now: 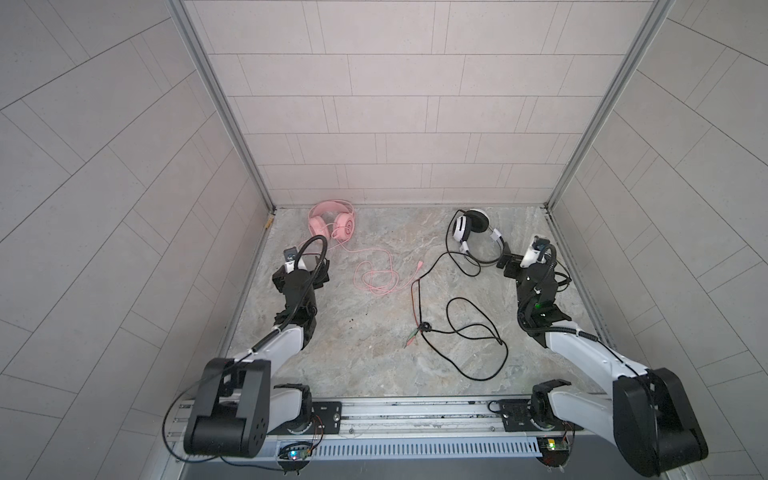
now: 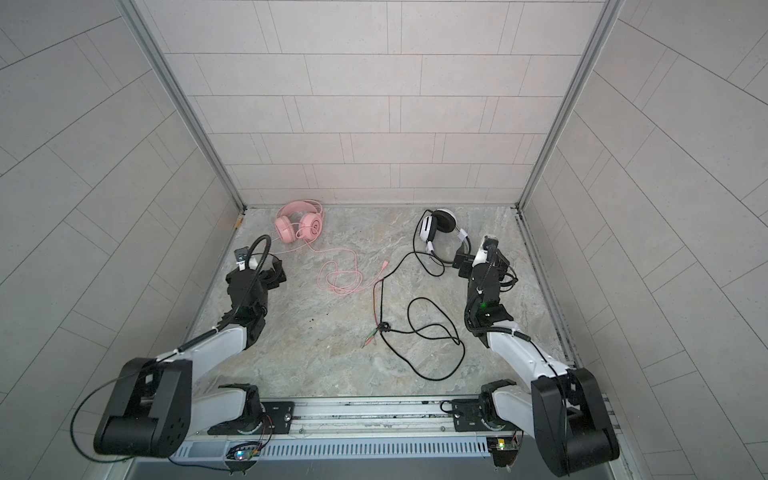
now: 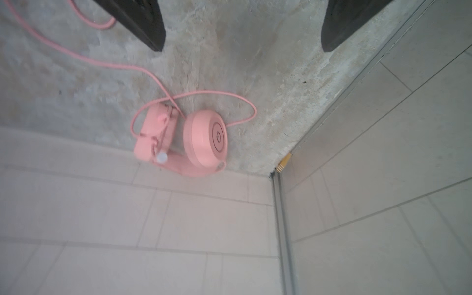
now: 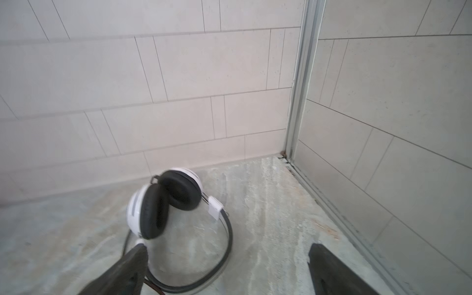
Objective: Wrap the headphones
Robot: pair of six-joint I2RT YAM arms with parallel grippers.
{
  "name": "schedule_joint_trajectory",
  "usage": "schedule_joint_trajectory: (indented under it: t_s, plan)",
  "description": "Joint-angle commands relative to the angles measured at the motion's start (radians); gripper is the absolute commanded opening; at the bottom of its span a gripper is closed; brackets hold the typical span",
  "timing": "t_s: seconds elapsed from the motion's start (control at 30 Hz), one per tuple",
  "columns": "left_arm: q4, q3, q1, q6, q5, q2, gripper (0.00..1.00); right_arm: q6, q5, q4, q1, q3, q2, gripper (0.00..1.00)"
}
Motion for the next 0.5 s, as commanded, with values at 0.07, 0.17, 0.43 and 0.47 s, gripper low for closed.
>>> schedule_joint_trajectory:
  t_s: [0.07,0.17,0.43,0.47]
  plan:
    - [-0.155,0.065,0.008,-0.198,-0.01,-0.028,1.0,0.182,-0.387,-0.231,-0.007,0.109,0.111,0.99]
    - [-0.416,0.225,0.011,-0.228,0.05,0.024,1.0,0.257,-0.516,-0.246,0.012,0.168,0.205,0.93]
    - [-0.773,0.578,0.081,-0.313,0.351,0.202,1.0,0.232,-0.46,-0.226,0.237,0.148,0.33,0.9]
    - [-0.79,0.608,0.107,-0.335,0.404,0.214,1.0,0.224,-0.431,-0.203,0.267,0.147,0.339,0.9]
